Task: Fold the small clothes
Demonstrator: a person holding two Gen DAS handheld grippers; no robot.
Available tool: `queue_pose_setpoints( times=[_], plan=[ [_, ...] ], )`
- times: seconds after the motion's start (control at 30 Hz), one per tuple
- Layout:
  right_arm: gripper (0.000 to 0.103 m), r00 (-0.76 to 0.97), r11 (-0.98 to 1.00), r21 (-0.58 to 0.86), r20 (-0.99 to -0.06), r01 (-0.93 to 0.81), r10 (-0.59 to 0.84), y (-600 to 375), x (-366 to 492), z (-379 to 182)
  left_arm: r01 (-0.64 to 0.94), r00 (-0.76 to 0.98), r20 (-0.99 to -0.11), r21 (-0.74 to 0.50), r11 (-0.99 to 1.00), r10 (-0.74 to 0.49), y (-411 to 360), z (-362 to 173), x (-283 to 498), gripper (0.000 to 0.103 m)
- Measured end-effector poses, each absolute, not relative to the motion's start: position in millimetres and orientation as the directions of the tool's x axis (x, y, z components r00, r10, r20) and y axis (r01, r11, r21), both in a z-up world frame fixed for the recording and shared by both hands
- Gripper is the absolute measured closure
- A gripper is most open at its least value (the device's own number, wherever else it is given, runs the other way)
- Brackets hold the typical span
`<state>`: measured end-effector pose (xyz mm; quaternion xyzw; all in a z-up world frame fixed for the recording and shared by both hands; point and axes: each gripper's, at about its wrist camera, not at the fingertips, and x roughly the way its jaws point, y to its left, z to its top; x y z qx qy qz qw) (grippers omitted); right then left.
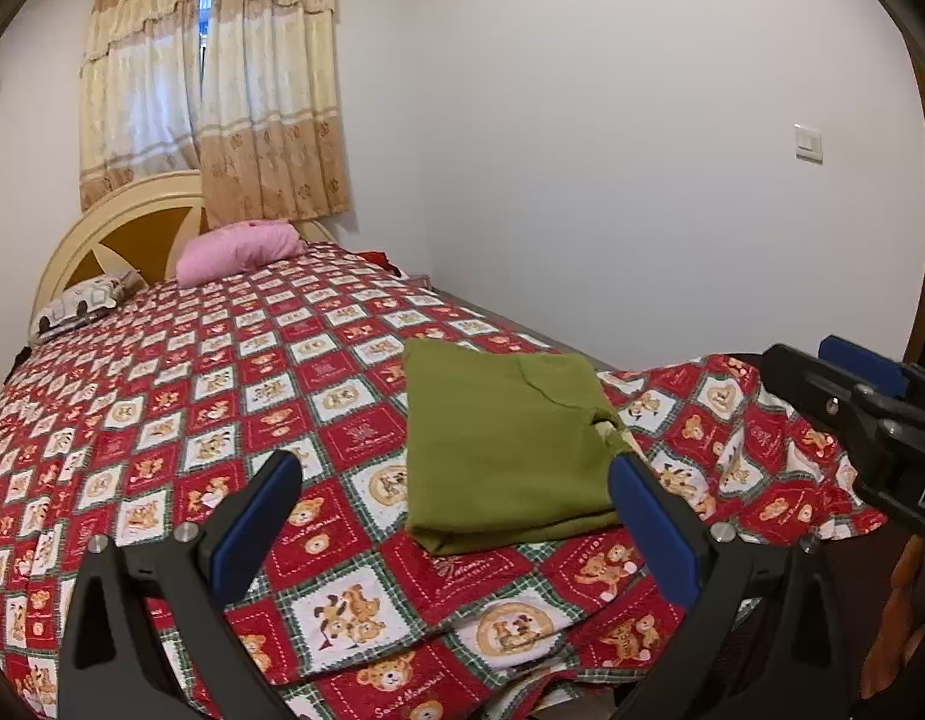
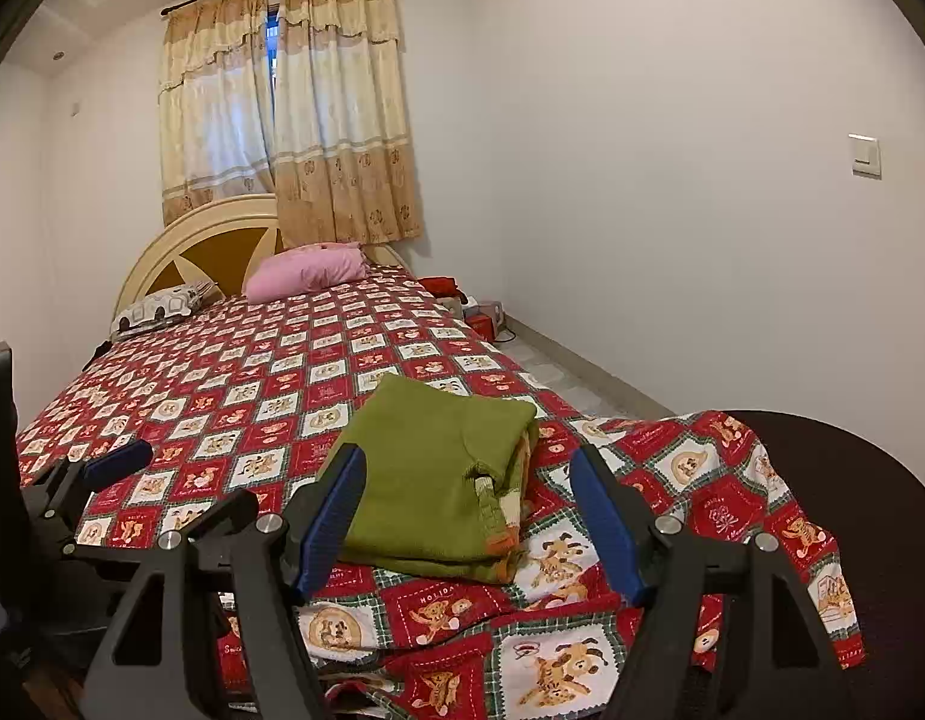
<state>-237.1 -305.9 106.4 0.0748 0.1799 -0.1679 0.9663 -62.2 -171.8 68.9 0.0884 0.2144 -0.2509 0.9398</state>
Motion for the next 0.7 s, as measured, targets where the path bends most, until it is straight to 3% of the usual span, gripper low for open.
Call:
queue_pose_setpoints(
  times=[0.7],
  plan=[
    [0.032, 0.876, 0.921, 0.093, -0.358, 0.377, -0.323, -307.5, -243.0, 109.9, 0.508, 0.770, -0.465, 0.033, 0.861, -0.437, -171.0, 66.3, -59.9, 0.000]
  ],
)
